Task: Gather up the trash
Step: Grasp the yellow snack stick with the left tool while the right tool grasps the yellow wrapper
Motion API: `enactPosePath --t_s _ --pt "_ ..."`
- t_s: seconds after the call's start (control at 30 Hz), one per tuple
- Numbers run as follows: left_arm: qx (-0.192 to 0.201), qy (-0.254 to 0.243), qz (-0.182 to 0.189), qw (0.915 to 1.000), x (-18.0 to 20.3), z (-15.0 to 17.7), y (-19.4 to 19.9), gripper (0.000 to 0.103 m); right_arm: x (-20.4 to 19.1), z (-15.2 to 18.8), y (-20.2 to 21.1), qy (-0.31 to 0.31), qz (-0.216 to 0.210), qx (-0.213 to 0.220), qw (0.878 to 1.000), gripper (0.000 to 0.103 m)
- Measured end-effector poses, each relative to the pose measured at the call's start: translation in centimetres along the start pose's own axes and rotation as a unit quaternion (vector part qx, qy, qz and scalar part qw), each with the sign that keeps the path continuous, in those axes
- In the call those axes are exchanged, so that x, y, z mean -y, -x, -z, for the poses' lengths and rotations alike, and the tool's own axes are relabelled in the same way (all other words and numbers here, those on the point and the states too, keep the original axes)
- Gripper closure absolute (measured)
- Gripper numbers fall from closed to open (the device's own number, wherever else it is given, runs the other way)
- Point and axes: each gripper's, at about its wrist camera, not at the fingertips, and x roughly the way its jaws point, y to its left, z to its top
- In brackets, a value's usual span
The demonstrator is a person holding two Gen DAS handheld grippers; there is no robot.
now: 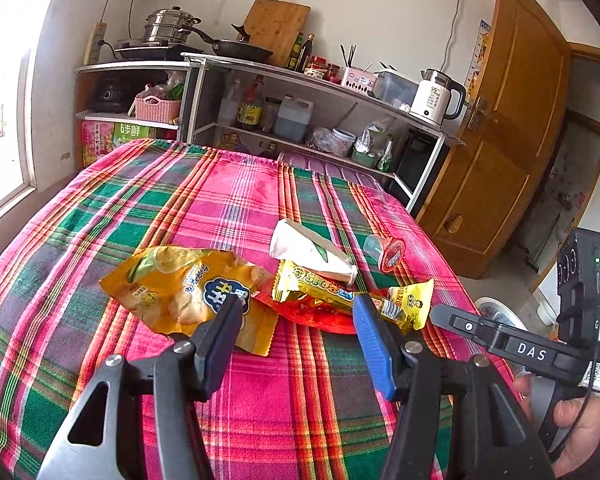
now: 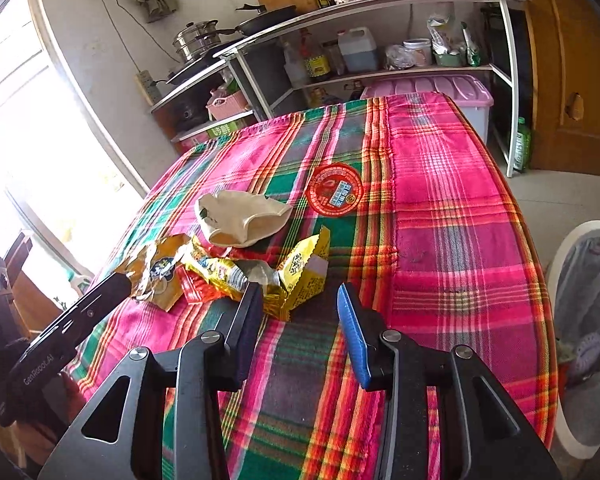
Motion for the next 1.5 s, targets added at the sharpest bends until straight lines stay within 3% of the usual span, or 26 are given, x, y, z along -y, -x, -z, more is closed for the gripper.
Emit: enactPosePath --t_s 0.4,0.47,0.67,1.13,1.5 --pt "-0.032 0.021 0.026 0.9989 0.6 -0.8 -2.9 0.043 0.9 -1.4 -3.4 -0.031 -0.006 -0.029 0.999 0.063" --pt "-0.038 0.026 0.027 0.9986 0.7 -0.9 -3.4 0.043 0.8 -1.4 -3.5 -0.029 -0.013 -0.028 0.999 0.07" --pt "-0.057 0.04 0.029 0.9972 1.2 -1.1 -4.8 0.043 0.6 -1.3 -3.2 -0.021 -0.022 -0.022 0.999 0.079" --pt "-0.097 0.059 0.013 0.9935 2.9 -0.5 -7.1 0.043 2.4 0.1 -0.8 -0.034 -0.033 -0.016 0.999 0.081" --pt "-0.097 0.04 -0.019 0.9943 4.2 -0.2 -7.6 0.08 4.8 0.4 1.4 -0.05 -0.022 -0.001 0.999 0.081"
